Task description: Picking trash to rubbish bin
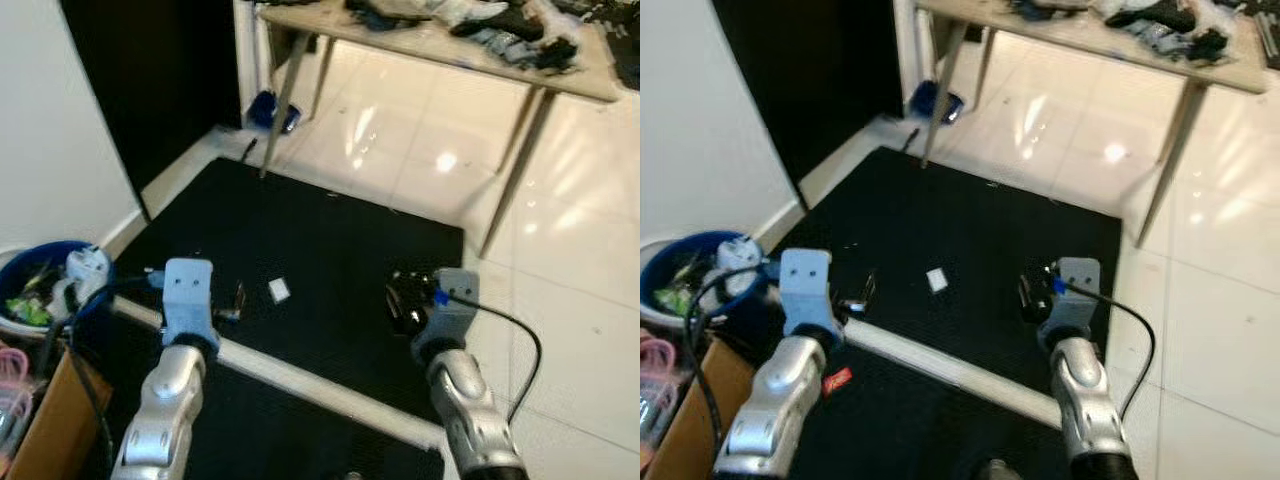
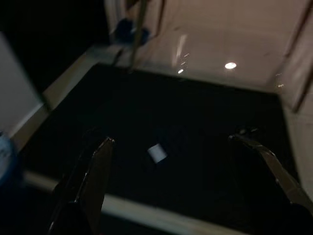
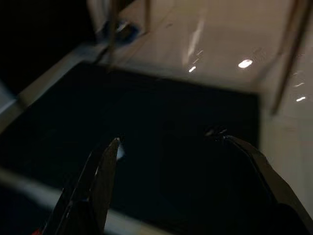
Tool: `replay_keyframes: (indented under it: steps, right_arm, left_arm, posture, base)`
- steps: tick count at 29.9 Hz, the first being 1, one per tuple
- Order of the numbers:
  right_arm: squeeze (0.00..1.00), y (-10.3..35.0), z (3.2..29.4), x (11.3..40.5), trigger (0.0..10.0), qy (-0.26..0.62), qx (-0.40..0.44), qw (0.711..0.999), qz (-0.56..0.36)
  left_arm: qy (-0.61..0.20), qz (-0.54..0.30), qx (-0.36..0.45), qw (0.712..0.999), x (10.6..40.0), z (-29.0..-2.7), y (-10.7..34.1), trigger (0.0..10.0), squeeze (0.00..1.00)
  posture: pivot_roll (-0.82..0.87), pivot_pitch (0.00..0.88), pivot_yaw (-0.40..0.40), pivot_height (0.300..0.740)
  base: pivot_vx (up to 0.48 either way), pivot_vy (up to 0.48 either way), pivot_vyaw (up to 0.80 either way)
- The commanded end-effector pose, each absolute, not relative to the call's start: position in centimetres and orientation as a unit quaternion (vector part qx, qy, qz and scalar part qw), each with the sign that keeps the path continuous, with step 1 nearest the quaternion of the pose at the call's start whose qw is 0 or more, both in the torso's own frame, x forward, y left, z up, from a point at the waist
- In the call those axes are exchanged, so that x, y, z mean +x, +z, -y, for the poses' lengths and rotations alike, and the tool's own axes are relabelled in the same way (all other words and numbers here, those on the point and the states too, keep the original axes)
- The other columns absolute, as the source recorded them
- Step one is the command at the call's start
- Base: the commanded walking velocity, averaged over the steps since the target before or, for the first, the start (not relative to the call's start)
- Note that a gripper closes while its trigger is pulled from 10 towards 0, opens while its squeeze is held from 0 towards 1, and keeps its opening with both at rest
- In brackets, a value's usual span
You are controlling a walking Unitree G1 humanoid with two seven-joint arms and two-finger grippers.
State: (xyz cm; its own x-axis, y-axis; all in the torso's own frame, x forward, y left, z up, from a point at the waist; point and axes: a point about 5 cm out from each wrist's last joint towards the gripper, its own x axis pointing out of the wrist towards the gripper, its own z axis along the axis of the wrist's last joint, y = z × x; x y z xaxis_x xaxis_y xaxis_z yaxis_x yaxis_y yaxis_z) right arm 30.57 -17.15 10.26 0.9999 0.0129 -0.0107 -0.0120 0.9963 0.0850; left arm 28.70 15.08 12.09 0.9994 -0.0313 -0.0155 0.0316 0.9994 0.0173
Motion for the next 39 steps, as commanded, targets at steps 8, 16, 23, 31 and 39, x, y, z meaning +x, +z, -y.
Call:
replay_keyframes:
  steps: [8,16,23,31,39]
  right_arm:
    - [0.00,9.5,17.2,30.3,10.0,0.006,0.044,0.999,-0.023]
    - [0.00,9.6,17.8,30.2,10.0,0.003,0.035,0.999,-0.020]
    - [0.00,9.6,17.6,30.1,10.0,0.017,0.031,0.999,-0.016]
    - [0.00,10.2,17.3,30.7,10.0,0.026,0.026,0.999,-0.008]
    - [0.00,11.7,17.1,31.8,10.0,0.045,0.053,0.998,0.013]
  left_arm:
    - [-0.010,-0.023,0.006,1.000,28.3,-15.2,11.4,10.0,0.00]
    - [-0.015,-0.020,0.009,1.000,28.3,-15.0,11.4,10.0,0.00]
    - [-0.022,-0.013,0.004,1.000,28.2,-14.9,11.6,10.0,0.00]
    - [-0.021,-0.009,0.001,1.000,28.3,-14.7,11.7,10.0,0.00]
    - [-0.019,-0.006,0.004,1.000,28.9,-14.9,12.1,10.0,0.00]
  posture:
    - [0.04,0.121,-0.030,0.740]
    - [0.03,0.132,-0.030,0.740]
    - [0.03,0.137,-0.032,0.740]
    - [0.03,0.149,-0.040,0.740]
    - [0.03,0.159,-0.032,0.740]
  base:
    - [0.000,0.000,-0.80]
    - [0.000,0.000,-0.58]
    - [0.000,0.000,0.00]
    - [0.000,0.000,0.00]
    - [0.000,0.000,0.00]
